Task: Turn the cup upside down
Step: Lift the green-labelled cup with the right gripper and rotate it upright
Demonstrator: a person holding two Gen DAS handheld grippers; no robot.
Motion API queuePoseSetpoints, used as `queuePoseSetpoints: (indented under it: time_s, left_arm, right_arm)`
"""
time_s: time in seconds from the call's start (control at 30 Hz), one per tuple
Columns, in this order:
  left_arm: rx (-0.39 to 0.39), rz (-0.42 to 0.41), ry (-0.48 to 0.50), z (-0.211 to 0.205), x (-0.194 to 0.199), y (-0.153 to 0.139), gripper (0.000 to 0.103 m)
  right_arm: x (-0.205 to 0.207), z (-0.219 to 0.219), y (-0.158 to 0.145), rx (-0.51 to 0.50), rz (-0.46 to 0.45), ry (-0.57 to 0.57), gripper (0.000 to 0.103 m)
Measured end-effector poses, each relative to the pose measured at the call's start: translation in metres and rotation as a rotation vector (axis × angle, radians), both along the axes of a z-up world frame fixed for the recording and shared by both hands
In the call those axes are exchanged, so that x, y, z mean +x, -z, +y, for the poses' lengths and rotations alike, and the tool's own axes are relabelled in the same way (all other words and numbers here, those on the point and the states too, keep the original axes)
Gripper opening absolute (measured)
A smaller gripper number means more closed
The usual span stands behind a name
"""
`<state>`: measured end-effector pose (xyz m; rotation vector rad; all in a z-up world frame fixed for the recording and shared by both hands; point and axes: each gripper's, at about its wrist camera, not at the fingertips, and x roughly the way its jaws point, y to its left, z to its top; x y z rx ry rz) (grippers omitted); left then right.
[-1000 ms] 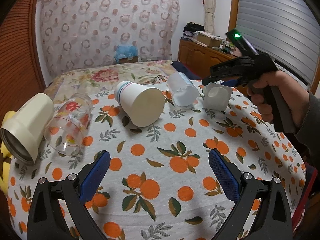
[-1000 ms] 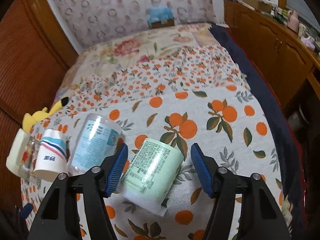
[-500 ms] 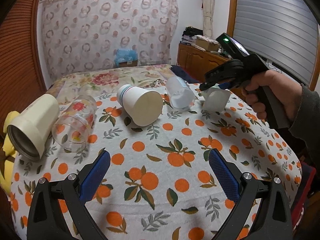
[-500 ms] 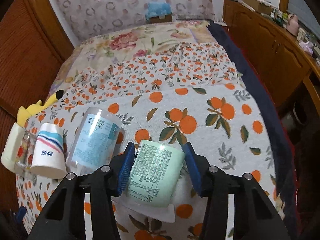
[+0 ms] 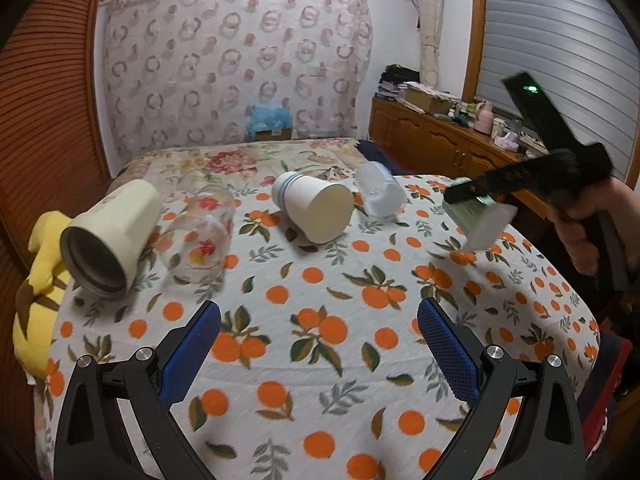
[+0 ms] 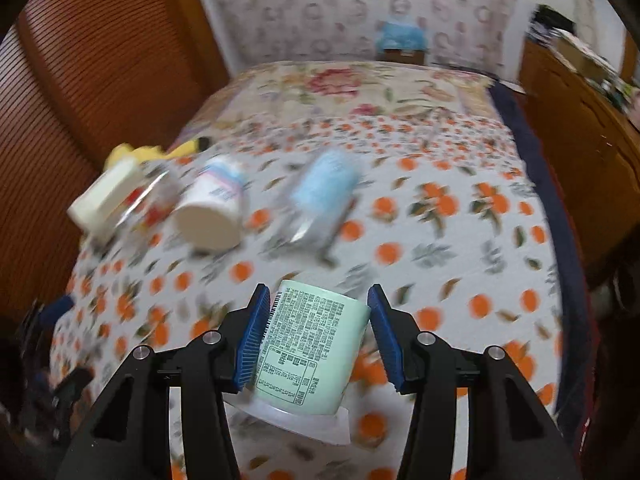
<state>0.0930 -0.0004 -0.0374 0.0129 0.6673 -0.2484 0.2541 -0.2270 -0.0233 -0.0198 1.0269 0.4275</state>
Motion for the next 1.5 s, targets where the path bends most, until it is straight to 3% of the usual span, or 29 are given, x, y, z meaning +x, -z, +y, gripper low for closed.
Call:
queuePoseSetpoints:
  time_s: [0.3, 0.73, 0.83, 1.03, 1.2, 1.33, 1.5]
  left_arm:
    - [-0.002, 0.006, -0.045, 0.025, -0.014, 0.003, 0.095]
    - [0.001, 0.017, -0.066, 0.036, -0.017, 0.006, 0.095]
    - [0.007, 0.018, -0.062, 0.034, -0.016, 0.005, 0.095]
    - [0.026, 0.029, -0.049, 0.022, -0.013, 0.003, 0.095]
    - [0.06, 0.032, -0.033, 0.004, -0.007, 0.0, 0.095]
    - [0.077, 0.031, -0.019, -0.012, -0.002, -0.004, 0.095]
    - [0.089, 0.046, 0.01, -0.035, 0.009, -0.012, 0.095]
  right_arm:
    - [-0.047, 0.063, 0.015, 0.042, 0.057, -0.174, 0.054]
    - [-0.05, 0.09, 0.045, 0.022, 0.088, -0.193, 0.056]
    - [-0.054, 0.088, 0.04, 0.039, 0.043, -0.197, 0.063]
    - [-0.064, 0.059, 0.023, 0.142, -0.077, -0.18, 0.063]
    - [-0.082, 0.031, 0.016, 0.121, -0.203, -0.148, 0.063]
    - [-0.1, 0.009, 0.019, 0.12, -0.277, -0.117, 0.074]
    - [-0.121, -0.012, 0.031, 0.111, -0.328, -0.068, 0.078]
